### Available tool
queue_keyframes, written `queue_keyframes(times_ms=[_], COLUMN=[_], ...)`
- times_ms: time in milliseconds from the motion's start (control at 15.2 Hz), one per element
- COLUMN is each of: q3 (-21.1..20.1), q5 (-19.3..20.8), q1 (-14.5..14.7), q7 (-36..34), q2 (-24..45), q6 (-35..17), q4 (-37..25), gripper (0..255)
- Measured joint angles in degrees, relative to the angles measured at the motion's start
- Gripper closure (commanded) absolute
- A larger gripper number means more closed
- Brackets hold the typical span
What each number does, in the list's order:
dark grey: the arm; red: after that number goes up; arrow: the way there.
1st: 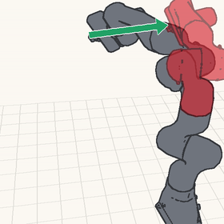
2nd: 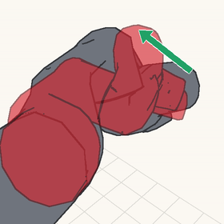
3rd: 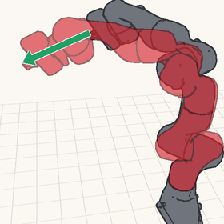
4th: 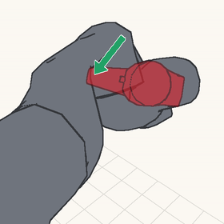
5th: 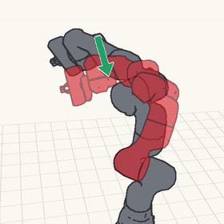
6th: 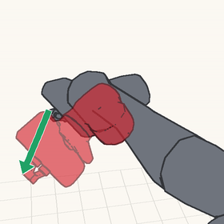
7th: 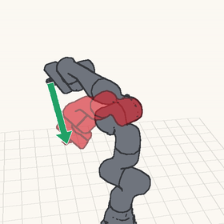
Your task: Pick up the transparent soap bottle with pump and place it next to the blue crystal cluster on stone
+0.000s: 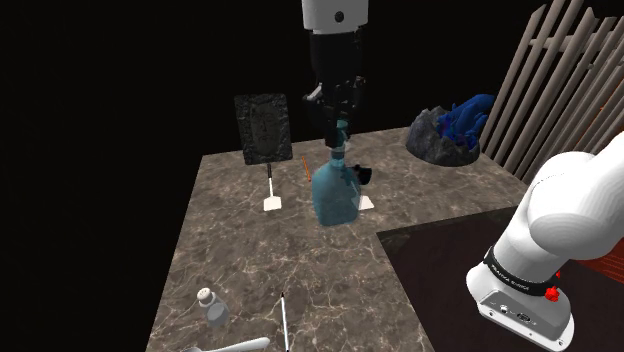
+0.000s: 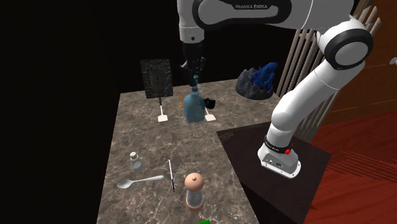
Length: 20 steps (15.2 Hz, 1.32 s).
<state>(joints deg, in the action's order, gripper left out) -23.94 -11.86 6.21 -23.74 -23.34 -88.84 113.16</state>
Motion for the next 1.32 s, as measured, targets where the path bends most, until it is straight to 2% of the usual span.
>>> queue_keyframes(times_ms=[1320], q3=[-0.09], q5=[2.06], q1=[-0.9], q7=[-2.72], q2=[6.51], q6=[15.4], q4=[-21.72], gripper=[255])
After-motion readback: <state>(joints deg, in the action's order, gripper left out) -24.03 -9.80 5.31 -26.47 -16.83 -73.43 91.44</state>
